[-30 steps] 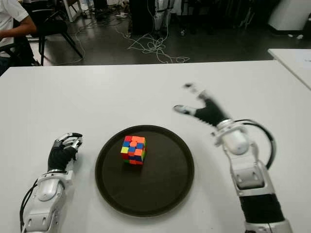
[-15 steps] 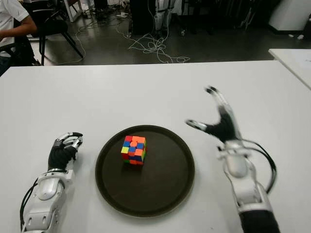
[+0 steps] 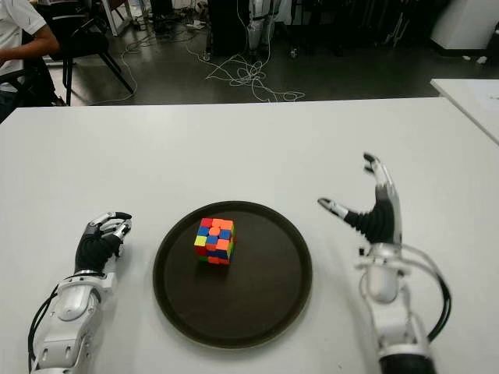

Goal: Pick up the Rubik's Cube and put it in the plate

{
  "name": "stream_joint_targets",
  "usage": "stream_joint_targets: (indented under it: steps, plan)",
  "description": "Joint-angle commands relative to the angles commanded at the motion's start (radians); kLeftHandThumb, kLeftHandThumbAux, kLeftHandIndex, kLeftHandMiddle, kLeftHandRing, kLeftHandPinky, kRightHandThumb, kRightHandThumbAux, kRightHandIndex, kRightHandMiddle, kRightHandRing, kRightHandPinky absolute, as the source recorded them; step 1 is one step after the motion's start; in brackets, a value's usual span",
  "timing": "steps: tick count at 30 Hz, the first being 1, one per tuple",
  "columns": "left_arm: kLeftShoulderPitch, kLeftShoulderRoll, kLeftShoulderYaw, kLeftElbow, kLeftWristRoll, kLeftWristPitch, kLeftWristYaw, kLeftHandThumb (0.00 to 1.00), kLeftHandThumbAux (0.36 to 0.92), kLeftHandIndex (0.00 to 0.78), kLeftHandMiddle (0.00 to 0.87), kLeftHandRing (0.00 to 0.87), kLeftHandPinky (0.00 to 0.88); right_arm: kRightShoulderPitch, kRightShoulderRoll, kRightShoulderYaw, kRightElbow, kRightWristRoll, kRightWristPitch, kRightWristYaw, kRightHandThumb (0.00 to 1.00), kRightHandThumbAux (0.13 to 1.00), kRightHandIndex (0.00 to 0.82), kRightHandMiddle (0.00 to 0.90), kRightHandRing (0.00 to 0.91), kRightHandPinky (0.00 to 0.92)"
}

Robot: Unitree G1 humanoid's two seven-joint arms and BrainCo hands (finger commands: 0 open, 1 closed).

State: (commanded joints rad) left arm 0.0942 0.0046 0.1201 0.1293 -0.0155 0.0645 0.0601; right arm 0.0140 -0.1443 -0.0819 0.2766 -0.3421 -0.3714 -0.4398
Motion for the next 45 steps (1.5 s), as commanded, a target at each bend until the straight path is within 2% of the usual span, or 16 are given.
stream_joint_targets:
  steps: [6, 13, 16, 18, 22, 26, 28, 37, 45]
  plan:
    - [0.003, 0.003, 0.003, -0.006, -0.004, 0.008, 0.001, 0.711, 0.703, 0.444, 0.815, 0.828, 0.819, 0.016, 0.038, 0.007, 0.060, 0.006, -0.061, -0.050, 0.000, 0.725, 0.204, 0.226, 0.203, 0.186]
    - [0.003, 0.010, 0.010, -0.008, -0.010, 0.019, 0.001, 0.713, 0.702, 0.445, 0.810, 0.823, 0.818, 0.025, 0.068, 0.005, 0.124, 0.039, -0.104, -0.070, 0.000, 0.697, 0.272, 0.305, 0.293, 0.284]
    - [0.003, 0.013, 0.010, -0.011, -0.006, 0.023, 0.002, 0.713, 0.702, 0.445, 0.808, 0.820, 0.811, 0.025, 0.088, -0.005, 0.143, 0.073, -0.113, -0.068, 0.000, 0.727, 0.373, 0.397, 0.390, 0.349]
    - [0.004, 0.015, 0.008, -0.014, -0.003, 0.026, 0.002, 0.713, 0.702, 0.445, 0.807, 0.819, 0.809, 0.024, 0.095, -0.009, 0.149, 0.084, -0.118, -0.068, 0.000, 0.739, 0.409, 0.428, 0.423, 0.376]
    - [0.007, 0.014, 0.004, -0.021, 0.003, 0.030, 0.004, 0.713, 0.703, 0.445, 0.811, 0.821, 0.812, 0.023, 0.111, -0.016, 0.155, 0.121, -0.126, -0.052, 0.007, 0.780, 0.514, 0.547, 0.553, 0.520]
    - [0.008, 0.014, 0.002, -0.021, 0.003, 0.027, 0.000, 0.712, 0.703, 0.445, 0.809, 0.822, 0.816, 0.052, 0.128, -0.014, 0.125, 0.201, -0.127, 0.021, 0.020, 0.829, 0.637, 0.706, 0.698, 0.666]
    - [0.009, 0.015, 0.002, -0.020, 0.000, 0.024, -0.005, 0.712, 0.703, 0.445, 0.809, 0.822, 0.816, 0.070, 0.139, -0.010, 0.104, 0.230, -0.123, 0.049, 0.023, 0.841, 0.668, 0.741, 0.734, 0.708]
    - [0.014, 0.012, 0.003, -0.028, -0.001, 0.025, -0.005, 0.711, 0.704, 0.444, 0.813, 0.820, 0.811, 0.116, 0.167, 0.002, 0.035, 0.279, -0.093, 0.107, 0.030, 0.860, 0.737, 0.811, 0.814, 0.803]
    - [0.016, 0.010, 0.004, -0.028, 0.000, 0.021, -0.004, 0.712, 0.703, 0.445, 0.814, 0.827, 0.818, 0.141, 0.180, 0.004, -0.004, 0.304, -0.060, 0.126, 0.140, 0.851, 0.749, 0.827, 0.830, 0.816]
